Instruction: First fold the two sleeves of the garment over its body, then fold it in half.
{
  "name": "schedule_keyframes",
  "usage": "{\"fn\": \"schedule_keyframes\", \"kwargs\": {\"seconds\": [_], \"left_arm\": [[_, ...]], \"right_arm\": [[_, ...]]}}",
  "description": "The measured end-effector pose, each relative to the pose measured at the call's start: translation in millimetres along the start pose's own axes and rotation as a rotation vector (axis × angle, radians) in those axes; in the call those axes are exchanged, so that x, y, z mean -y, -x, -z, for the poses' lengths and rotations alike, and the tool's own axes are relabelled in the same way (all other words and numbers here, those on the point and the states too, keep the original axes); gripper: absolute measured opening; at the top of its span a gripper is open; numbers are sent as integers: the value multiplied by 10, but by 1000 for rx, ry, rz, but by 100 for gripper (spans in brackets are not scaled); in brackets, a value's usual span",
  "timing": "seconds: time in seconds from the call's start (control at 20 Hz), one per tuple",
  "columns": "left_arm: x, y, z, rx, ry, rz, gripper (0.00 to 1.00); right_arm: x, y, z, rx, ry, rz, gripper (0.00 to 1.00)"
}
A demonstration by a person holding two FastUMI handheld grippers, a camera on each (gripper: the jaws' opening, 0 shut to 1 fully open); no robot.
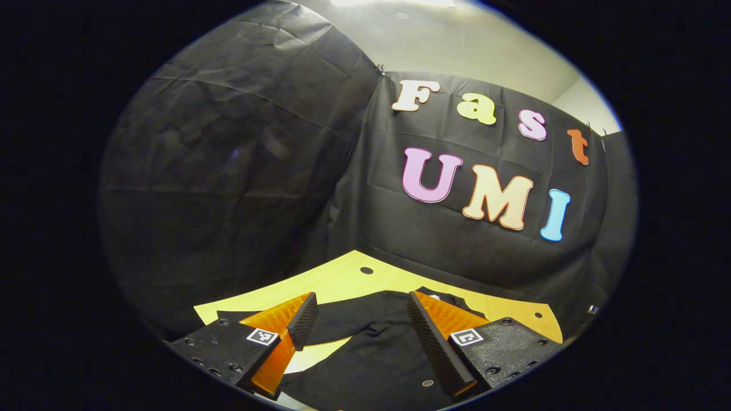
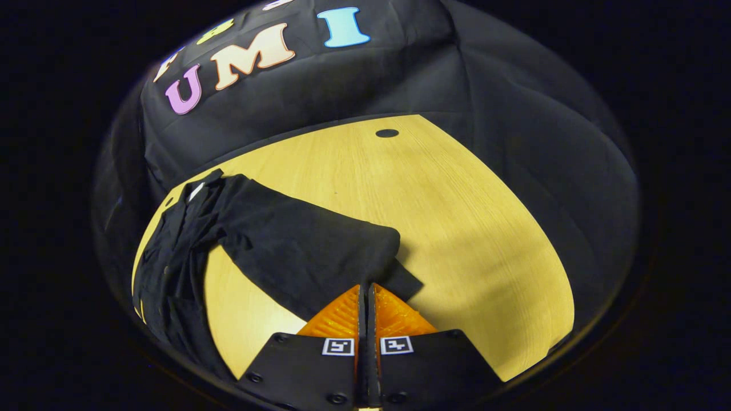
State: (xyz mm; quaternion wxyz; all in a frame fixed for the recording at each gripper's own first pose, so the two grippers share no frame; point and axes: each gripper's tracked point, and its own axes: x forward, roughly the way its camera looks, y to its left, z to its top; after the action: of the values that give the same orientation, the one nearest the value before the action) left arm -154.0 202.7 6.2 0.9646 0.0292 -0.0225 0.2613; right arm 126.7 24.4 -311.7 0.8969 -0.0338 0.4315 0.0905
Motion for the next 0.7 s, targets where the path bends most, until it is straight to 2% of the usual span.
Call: {"fn": "schedule_keyframes", "kwargs": {"seconds": [0.2,0.4,0.55,0.7], "left_arm": [[-142,-23,61,-28,-6,1,92],[-206,-110,66,-45,1,15,92],[-227,-198,29,-48,-13,31,93],[-311,-261,-3,-39,-31,31,92]], "right_arm": [[-368,147,-142,44,-29,-39,2],[-892,275,-344,97,-52,-110,2],[-1294,333,-513,135,6,-130,2],[-1826,448,-776,183,53,-188,2]]}}
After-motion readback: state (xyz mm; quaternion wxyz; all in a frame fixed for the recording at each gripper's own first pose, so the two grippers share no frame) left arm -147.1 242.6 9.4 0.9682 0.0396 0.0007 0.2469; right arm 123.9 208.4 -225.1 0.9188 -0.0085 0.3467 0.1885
